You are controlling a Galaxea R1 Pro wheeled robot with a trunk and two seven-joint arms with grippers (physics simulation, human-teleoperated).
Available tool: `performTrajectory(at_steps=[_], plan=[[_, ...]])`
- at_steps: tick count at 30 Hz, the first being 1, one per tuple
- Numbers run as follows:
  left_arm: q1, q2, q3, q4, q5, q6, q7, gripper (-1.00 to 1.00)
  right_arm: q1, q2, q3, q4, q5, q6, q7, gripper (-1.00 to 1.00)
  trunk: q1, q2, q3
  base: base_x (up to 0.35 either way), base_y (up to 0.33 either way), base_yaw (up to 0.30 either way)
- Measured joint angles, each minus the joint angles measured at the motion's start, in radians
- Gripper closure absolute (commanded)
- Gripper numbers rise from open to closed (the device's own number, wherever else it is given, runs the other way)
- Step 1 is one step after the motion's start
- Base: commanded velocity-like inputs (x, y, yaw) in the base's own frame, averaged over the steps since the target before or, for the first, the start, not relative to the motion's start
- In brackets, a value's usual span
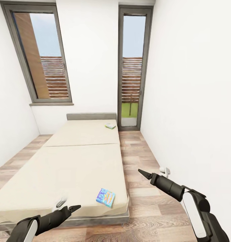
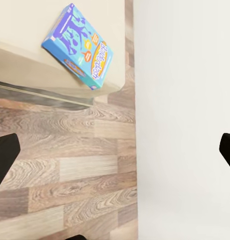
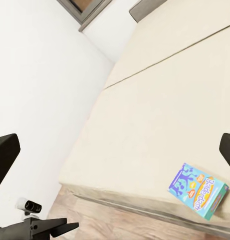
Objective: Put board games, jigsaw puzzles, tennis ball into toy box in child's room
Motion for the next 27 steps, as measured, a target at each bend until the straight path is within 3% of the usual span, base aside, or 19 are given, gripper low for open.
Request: performTrajectory(at_steps=[9,19,27], plan=[[0.000,-0.021,0.000,0.004,0.003,-0.004,0.005,-1.00,0.001,-0.004,0.002,-0.005,-0.002,0.000,0.004,-1.00,0.034,-0.063,-0.028,-0.006,0.000,0.000],[-0.028,-0.073,0.000,0.009,0.007,-0.013,0.009,-1.00,0.004,-0.011,0.002,-0.012,-0.016,0.010,0.030,-1.00,0.073,-0.133,-0.060,0.000,0.000,0.000],[-0.118,-0.092,0.000,0.082,0.006,-0.020,0.010,-1.00,0.004,-0.013,0.001,-0.011,-0.016,0.019,0.176,-1.00,0.103,-0.189,-0.085,0.000,0.000,0.000]])
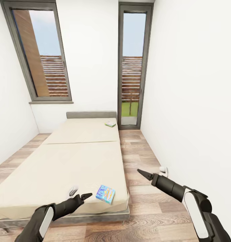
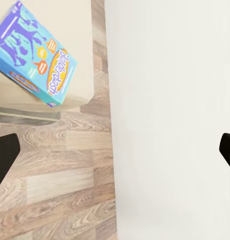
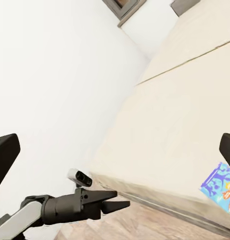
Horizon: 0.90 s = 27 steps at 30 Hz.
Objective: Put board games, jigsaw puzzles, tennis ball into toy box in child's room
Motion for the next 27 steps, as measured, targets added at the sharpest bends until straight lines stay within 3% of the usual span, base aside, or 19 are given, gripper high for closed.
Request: performTrajectory(at_steps=[6,15,23,27], plan=[[-0.069,0.003,0.006,0.119,-0.001,-0.042,0.000,-1.00,-0.001,0.000,-0.001,0.000,0.001,0.012,0.085,-1.00,0.023,-0.042,-0.019,0.000,0.000,0.000],[-0.086,0.000,0.009,0.160,0.000,-0.094,-0.009,-1.00,0.002,0.000,-0.009,0.001,-0.001,0.016,0.105,-1.00,0.058,-0.105,-0.047,0.000,0.000,0.000],[-0.087,0.010,0.028,0.162,0.006,-0.094,-0.022,-1.00,0.004,0.002,-0.089,0.010,-0.005,0.016,0.108,-1.00,0.088,-0.161,-0.072,0.000,0.000,0.000],[-0.087,0.011,0.040,0.163,0.013,-0.098,-0.025,-1.00,0.005,0.002,-0.104,0.011,-0.006,0.017,0.108,-1.00,0.104,-0.189,-0.085,0.000,0.000,0.000]])
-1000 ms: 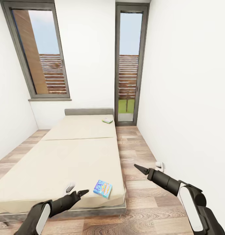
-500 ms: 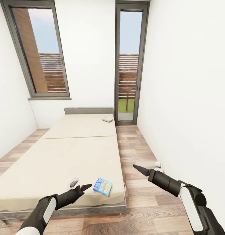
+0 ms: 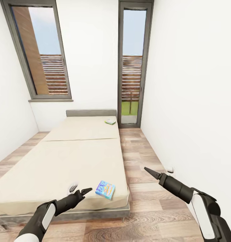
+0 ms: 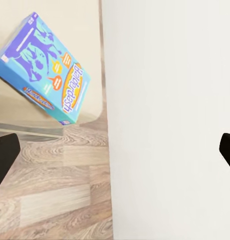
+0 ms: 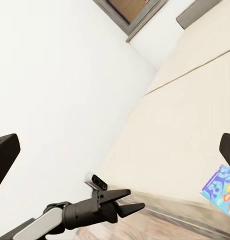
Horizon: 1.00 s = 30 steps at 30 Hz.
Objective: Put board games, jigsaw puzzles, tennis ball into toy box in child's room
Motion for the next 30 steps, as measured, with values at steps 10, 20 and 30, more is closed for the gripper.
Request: performTrajectory(at_steps=[10,20,30], plan=[[0.000,0.001,0.007,0.000,0.004,0.000,-0.002,-1.00,0.000,0.005,-0.009,-0.001,0.000,0.005,-0.001,-1.00,0.038,-0.070,-0.031,0.000,0.000,0.000],[-0.004,0.016,0.009,0.000,0.005,0.030,-0.002,-1.00,0.000,0.001,-0.035,0.000,-0.026,0.026,-0.002,-1.00,0.077,-0.140,-0.063,0.000,0.000,0.000],[-0.007,0.026,0.008,0.000,0.047,0.097,-0.065,-1.00,0.001,0.000,-0.041,0.000,-0.049,0.045,-0.002,-1.00,0.115,-0.210,-0.094,0.000,0.000,0.000]])
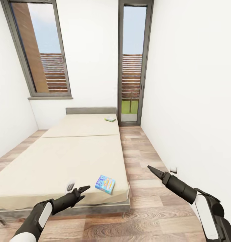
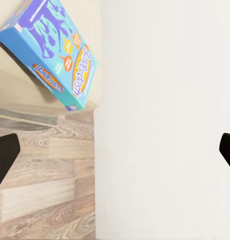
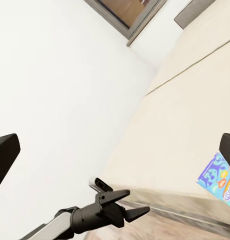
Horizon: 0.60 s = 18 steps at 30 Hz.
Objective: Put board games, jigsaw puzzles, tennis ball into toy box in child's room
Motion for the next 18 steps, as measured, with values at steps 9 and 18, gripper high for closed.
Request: performTrajectory(at_steps=[9,18], plan=[[0.000,-0.006,0.001,0.007,0.024,0.000,-0.023,-1.00,0.001,0.000,-0.001,0.000,-0.002,0.004,0.001,-1.00,0.035,-0.063,-0.028,0.000,0.000,0.000],[0.000,-0.019,0.002,0.013,0.027,-0.002,-0.025,-1.00,0.004,0.004,-0.002,0.001,-0.002,-0.004,0.042,-1.00,0.069,-0.126,-0.056,0.000,0.000,0.000]])
